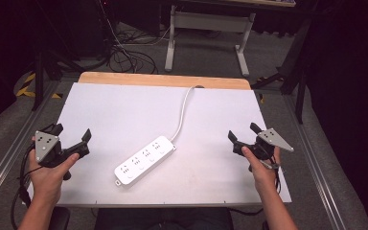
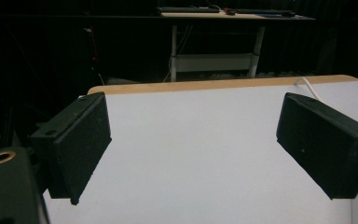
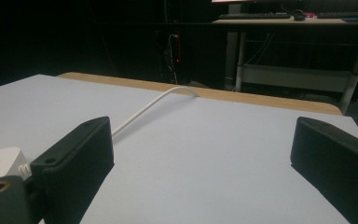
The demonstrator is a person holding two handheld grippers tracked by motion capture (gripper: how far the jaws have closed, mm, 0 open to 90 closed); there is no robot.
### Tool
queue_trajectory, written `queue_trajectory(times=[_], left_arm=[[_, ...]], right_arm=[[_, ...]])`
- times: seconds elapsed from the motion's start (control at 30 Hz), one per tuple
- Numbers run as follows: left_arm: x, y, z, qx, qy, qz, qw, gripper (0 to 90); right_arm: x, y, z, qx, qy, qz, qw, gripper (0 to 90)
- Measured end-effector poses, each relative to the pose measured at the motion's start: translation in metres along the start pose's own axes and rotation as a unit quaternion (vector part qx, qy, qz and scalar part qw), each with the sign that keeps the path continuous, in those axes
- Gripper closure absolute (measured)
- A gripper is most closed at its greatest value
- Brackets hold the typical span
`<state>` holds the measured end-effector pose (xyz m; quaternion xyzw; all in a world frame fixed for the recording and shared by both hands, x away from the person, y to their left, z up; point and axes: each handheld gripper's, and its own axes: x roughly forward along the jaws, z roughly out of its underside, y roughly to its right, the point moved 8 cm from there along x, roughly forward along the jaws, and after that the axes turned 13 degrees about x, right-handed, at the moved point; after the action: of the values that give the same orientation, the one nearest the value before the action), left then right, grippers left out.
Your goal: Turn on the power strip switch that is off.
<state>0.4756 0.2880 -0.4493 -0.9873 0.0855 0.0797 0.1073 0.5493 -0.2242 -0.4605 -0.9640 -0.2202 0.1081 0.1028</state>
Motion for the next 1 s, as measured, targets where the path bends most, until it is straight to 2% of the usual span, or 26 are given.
queue_trajectory(times=[0.2, 0.3, 0.43, 0.67, 1.0], left_arm=[[0.0000, -0.0003, 0.0000, 0.000, -0.001, -0.003, 1.0000, 13.2], [0.0000, -0.0014, -0.0001, -0.002, 0.000, -0.008, 1.0000, 17.9], [-0.0011, -0.0009, -0.0004, 0.000, 0.000, -0.005, 1.0000, 30.1], [-0.0031, 0.0002, -0.0017, 0.006, 0.005, 0.002, 1.0000, 57.0], [-0.0046, 0.0019, -0.0037, 0.013, 0.011, 0.016, 0.9997, 77.7]], right_arm=[[-0.0005, 0.0002, -0.0004, 0.002, 0.001, 0.000, 1.0000, 6.3], [-0.0005, 0.0001, -0.0004, 0.002, 0.001, 0.000, 1.0000, 6.3], [-0.0006, -0.0001, -0.0006, 0.002, 0.001, -0.001, 1.0000, 6.5], [-0.0012, -0.0002, -0.0013, 0.002, 0.002, -0.002, 1.0000, 6.6], [-0.0011, -0.0004, -0.0013, 0.003, 0.002, -0.003, 1.0000, 6.8]])
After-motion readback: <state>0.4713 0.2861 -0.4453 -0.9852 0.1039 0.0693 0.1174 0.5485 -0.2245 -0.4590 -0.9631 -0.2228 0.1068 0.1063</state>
